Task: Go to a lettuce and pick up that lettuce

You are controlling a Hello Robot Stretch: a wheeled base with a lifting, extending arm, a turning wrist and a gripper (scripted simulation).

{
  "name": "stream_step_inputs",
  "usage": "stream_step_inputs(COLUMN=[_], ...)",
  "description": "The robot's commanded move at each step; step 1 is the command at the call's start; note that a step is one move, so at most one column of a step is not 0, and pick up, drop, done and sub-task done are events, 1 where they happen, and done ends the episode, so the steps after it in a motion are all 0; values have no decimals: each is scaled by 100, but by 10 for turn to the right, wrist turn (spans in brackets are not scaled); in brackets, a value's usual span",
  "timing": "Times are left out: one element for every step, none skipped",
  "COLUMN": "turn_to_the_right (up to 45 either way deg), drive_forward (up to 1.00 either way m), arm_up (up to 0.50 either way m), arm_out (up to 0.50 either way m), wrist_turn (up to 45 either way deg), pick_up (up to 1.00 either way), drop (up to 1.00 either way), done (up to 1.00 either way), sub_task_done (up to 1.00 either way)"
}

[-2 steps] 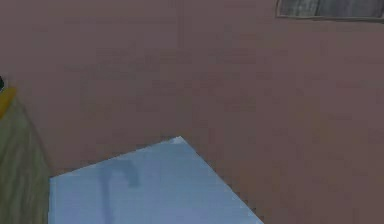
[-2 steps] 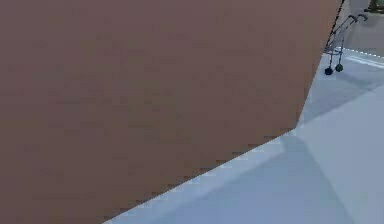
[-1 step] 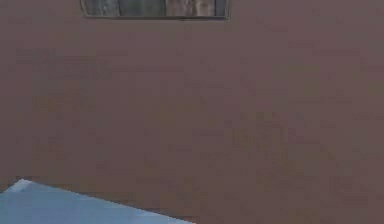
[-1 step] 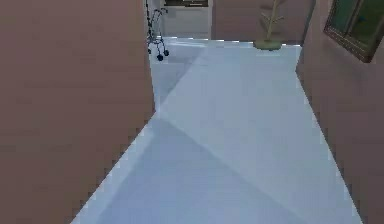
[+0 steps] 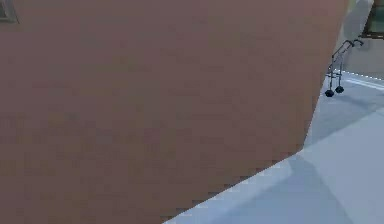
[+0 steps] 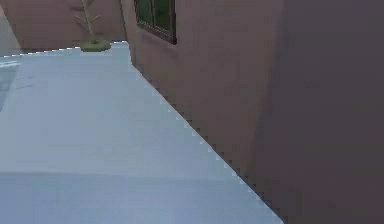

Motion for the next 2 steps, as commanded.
stream_step_inputs(turn_to_the_right=[300,0], drive_forward=[0,15], arm_up=[0,0], arm_out=[0,0], wrist_turn=[0,0], pick_up=[0,0], drop=[0,0], done=[0,0], sub_task_done=[0,0])
